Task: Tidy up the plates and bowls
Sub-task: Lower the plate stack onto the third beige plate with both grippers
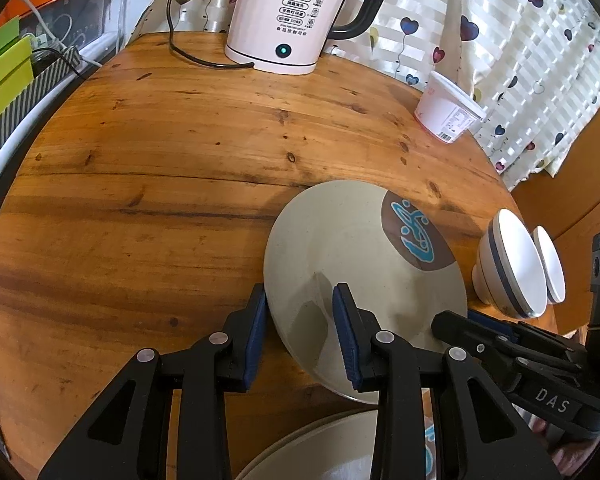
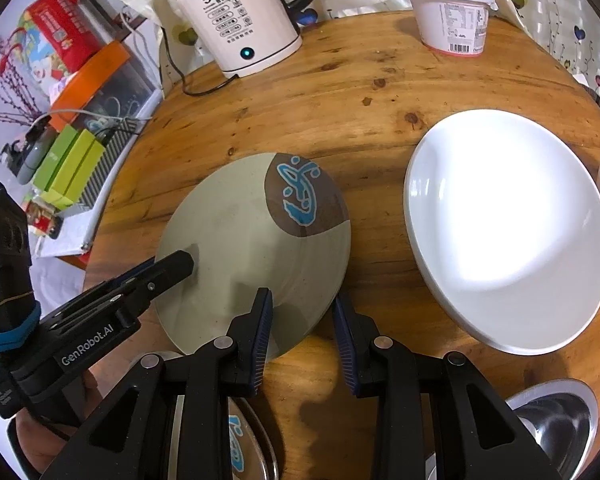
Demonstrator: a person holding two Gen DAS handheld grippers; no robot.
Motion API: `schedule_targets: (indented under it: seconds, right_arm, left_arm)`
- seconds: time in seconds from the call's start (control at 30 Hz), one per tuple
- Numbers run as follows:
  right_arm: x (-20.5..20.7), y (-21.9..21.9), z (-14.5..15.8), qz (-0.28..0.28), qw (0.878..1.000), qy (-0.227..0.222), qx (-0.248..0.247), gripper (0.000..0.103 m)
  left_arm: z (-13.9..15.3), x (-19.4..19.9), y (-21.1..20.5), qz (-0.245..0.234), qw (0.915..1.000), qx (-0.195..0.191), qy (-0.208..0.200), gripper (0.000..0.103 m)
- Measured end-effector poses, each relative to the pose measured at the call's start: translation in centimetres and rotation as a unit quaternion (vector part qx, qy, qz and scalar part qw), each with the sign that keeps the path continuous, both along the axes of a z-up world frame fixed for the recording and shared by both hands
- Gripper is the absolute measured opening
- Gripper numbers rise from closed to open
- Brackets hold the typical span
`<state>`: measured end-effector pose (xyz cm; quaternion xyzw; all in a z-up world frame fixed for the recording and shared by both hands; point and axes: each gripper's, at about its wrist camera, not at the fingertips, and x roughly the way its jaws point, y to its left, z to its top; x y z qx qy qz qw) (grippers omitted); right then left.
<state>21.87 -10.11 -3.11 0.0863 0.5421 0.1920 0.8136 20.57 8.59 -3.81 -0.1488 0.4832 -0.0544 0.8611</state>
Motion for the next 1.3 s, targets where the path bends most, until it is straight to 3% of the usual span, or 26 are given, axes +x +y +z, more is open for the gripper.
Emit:
schedule_targets:
  seconds: [0.6,1.3]
  right_arm:
    - [-0.7,-0.2,1.3,0.009,1.000,-0.017,0.008,0.030]
    - [-3.9,0.0,2.7,0.035,0.999,-0.028,0.016,0.030]
  left_arm:
    - [1.5,-1.8,0.2,0.011,0.9998,0.002,-0.018,0.034]
    - [3.3,-7.1,-0.1,0.033,0.9988,0.004,-0.034,0.034]
